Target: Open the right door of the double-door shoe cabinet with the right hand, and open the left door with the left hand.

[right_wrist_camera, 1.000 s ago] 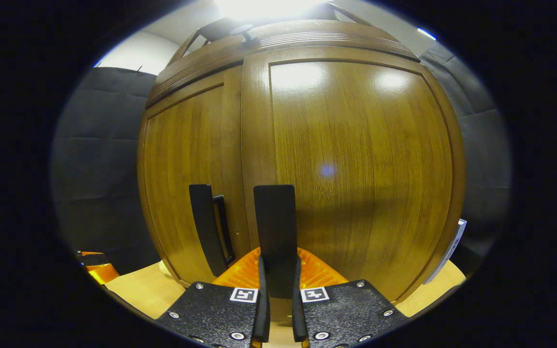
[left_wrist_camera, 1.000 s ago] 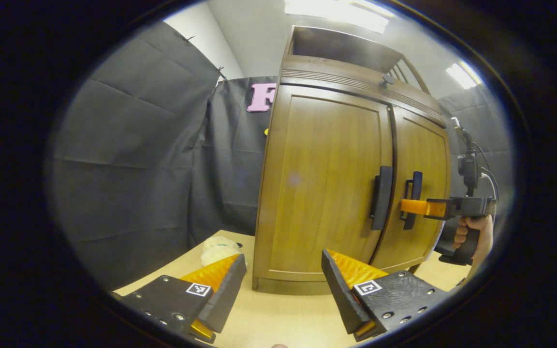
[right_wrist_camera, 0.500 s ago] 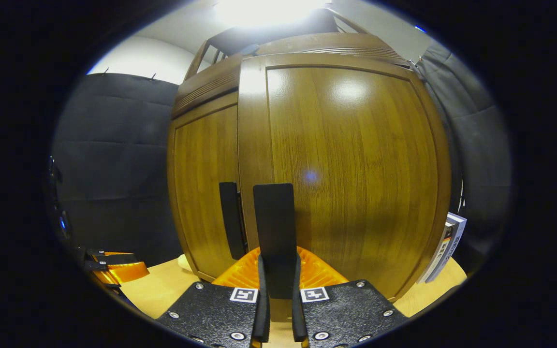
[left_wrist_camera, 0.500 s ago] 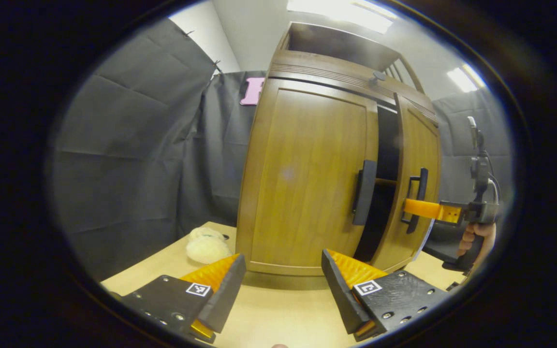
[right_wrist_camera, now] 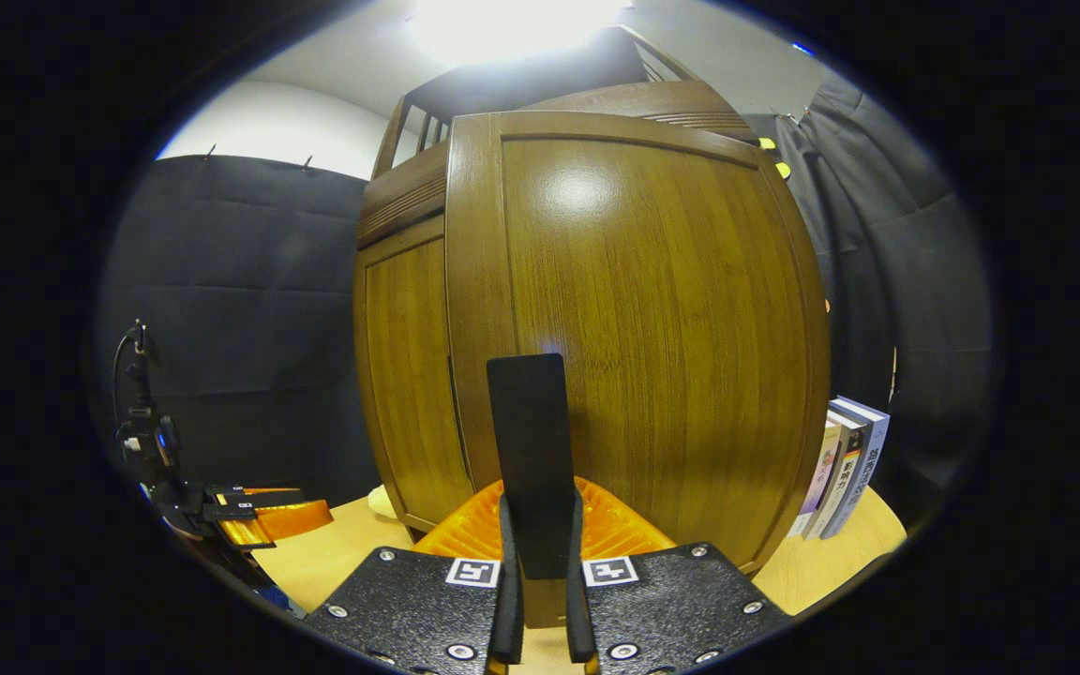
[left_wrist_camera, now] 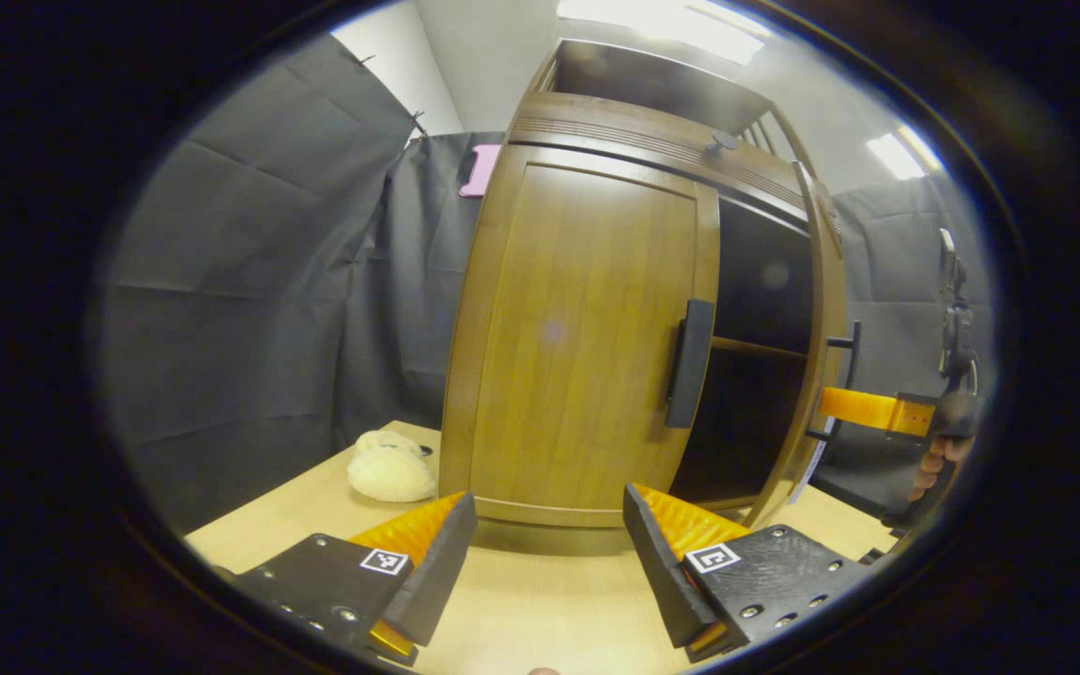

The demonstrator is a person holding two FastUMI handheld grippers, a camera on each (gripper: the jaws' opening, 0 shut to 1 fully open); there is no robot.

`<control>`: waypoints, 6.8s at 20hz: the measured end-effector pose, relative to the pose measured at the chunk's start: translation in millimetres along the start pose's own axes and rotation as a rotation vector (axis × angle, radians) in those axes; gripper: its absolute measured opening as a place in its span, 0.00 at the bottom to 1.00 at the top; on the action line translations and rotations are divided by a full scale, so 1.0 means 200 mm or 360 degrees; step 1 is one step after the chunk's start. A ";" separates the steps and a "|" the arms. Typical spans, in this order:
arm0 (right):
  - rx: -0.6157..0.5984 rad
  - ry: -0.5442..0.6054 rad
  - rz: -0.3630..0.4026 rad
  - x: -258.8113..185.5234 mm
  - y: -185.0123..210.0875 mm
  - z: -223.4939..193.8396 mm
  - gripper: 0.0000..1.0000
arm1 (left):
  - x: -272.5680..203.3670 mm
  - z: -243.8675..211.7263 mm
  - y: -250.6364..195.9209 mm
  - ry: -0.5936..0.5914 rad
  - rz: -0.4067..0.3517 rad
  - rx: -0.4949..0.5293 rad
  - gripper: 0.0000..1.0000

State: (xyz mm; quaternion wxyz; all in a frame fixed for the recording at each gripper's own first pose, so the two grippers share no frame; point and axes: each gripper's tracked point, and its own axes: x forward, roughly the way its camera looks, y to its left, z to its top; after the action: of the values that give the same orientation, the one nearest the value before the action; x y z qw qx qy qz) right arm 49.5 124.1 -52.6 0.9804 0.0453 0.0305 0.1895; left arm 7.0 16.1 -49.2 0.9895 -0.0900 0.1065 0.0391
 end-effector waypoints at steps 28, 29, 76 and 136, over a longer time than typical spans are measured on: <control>0.0024 -0.0021 -0.0167 -0.63 -0.36 0.04 0.16 | 0.05 -0.04 -0.08 0.0059 -0.0192 0.0108 0.84; 0.0032 -0.0021 -0.0175 -0.64 -0.38 0.04 0.17 | 0.05 -0.05 -0.08 0.0064 -0.0202 0.0102 0.84; -0.0094 -0.0066 -0.0526 -1.21 -0.93 0.10 0.14 | 0.07 -0.07 -0.10 0.0003 -0.0195 0.0214 0.90; -0.0214 0.0025 -0.0340 -0.32 -0.27 -0.11 0.93 | 0.75 0.06 -0.43 -0.0262 -0.0302 0.0313 0.28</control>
State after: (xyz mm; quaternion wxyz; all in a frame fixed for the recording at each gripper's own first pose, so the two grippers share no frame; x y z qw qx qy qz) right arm 8.6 51.1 -77.9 0.9955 -0.0257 0.0302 0.0859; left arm 163.5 -56.3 -54.9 0.9981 0.0012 0.0192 -0.0580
